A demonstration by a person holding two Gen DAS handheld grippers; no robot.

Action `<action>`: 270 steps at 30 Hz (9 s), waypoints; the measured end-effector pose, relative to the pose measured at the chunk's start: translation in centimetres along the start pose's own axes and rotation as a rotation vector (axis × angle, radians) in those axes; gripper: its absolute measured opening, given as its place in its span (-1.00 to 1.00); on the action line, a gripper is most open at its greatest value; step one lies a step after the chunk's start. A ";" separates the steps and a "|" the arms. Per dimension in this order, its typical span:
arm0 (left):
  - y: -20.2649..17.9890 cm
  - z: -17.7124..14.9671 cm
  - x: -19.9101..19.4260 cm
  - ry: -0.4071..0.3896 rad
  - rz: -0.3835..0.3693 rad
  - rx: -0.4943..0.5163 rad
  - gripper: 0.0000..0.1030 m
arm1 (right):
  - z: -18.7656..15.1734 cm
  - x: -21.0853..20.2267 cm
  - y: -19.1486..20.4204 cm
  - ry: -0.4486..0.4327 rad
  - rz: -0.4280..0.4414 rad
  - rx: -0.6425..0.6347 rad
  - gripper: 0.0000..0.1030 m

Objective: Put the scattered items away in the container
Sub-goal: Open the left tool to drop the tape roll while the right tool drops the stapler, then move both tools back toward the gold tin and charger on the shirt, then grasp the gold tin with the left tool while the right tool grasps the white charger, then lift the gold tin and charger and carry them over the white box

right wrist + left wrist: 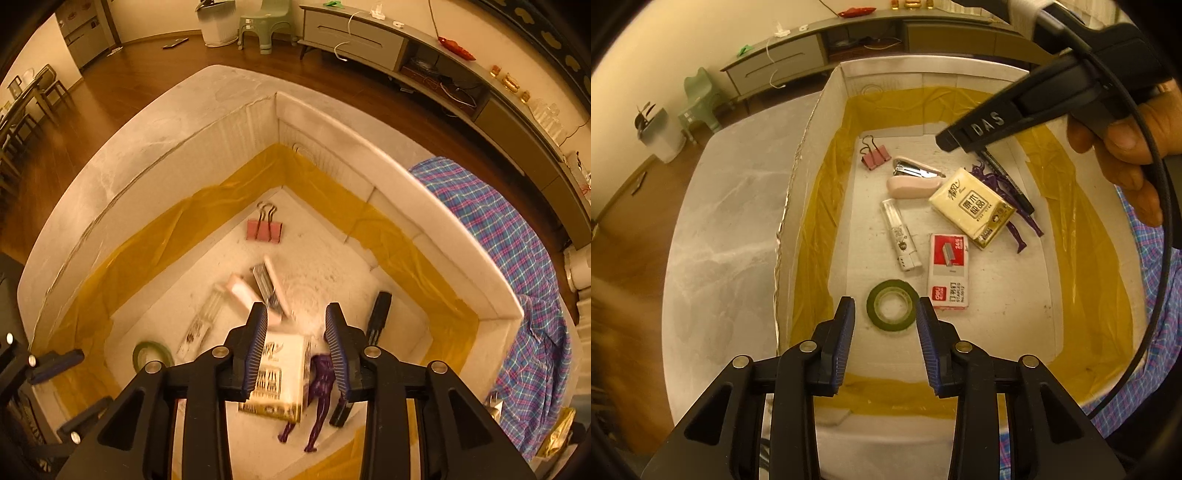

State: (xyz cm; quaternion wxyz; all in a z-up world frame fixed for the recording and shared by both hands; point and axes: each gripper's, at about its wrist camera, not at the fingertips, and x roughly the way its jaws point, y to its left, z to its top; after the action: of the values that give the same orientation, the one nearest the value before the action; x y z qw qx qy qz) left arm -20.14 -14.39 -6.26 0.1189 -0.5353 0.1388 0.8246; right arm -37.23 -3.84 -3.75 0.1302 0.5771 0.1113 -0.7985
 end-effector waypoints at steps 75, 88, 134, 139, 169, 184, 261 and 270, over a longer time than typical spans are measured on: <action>-25.5 5.2 -0.5 -0.124 -0.227 -0.032 -0.07 | -28.4 -5.5 -22.4 -0.348 0.122 0.392 -0.09; -27.5 10.7 5.6 -0.174 -0.269 0.000 -0.06 | -23.5 -0.8 -26.1 -0.285 -0.006 0.331 -0.08; -30.9 15.1 10.3 -0.290 -0.280 0.160 0.21 | -24.5 0.2 -29.9 -0.235 0.041 0.320 -0.38; -30.9 16.2 10.4 -0.293 -0.345 0.124 0.21 | -24.5 0.9 -30.1 -0.228 0.050 0.335 -0.39; -28.9 11.8 6.9 -0.230 -0.328 -0.006 0.01 | -24.5 -1.6 -26.9 -0.274 0.081 0.327 -0.39; -25.8 5.3 3.9 -0.212 -0.321 -0.069 0.00 | -26.4 -3.5 -20.9 -0.286 0.074 0.270 -0.39; -8.3 -9.0 -12.7 -0.419 -0.324 -0.306 0.00 | -26.2 -17.0 1.0 -0.415 0.159 -0.012 -0.39; -5.3 -8.3 -13.5 -0.451 -0.305 -0.333 0.00 | -23.5 -17.6 2.1 -0.417 0.149 -0.056 -0.39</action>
State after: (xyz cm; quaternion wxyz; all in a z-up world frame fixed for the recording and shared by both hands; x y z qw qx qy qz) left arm -5.89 -13.04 2.31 0.1797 -0.3657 -0.1100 0.9066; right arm -10.25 3.32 5.64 0.2252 0.4024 0.0613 -0.8852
